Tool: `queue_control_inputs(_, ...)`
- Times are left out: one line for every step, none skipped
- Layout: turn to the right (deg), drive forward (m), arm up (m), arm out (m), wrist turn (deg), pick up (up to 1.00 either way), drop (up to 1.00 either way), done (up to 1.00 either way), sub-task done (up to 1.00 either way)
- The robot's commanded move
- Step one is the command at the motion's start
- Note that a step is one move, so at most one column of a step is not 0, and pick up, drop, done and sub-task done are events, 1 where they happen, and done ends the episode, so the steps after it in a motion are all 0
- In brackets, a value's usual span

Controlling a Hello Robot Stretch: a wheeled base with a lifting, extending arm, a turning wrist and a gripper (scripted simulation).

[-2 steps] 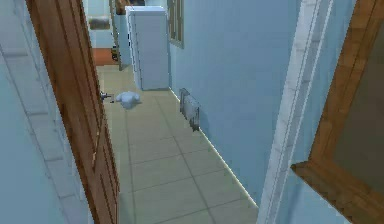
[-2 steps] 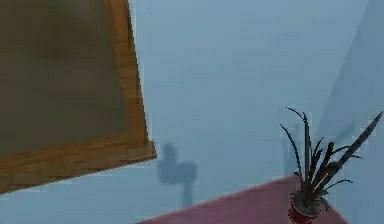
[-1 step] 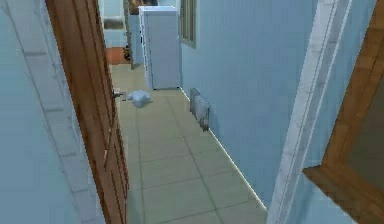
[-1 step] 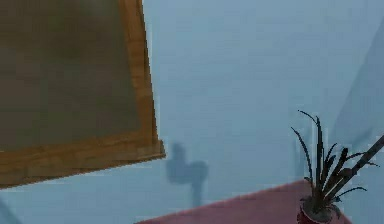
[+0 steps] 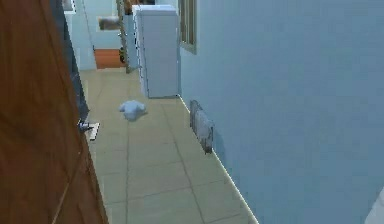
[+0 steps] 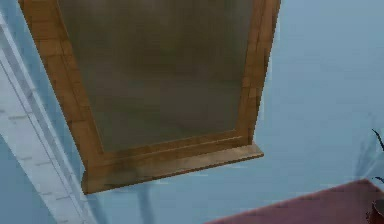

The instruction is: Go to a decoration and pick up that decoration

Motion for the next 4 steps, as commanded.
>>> queue_control_inputs(-6.0,0.0,0.0,0.0,0.0,0.0,0.0,0.0,0.0)
queue_control_inputs(0.0,0.8,0.0,0.0,0.0,0.0,0.0,0.0,0.0)
queue_control_inputs(-9.0,0.0,0.0,0.0,0.0,0.0,0.0,0.0,0.0)
queue_control_inputs(0.0,0.5,0.0,0.0,0.0,0.0,0.0,0.0,0.0)
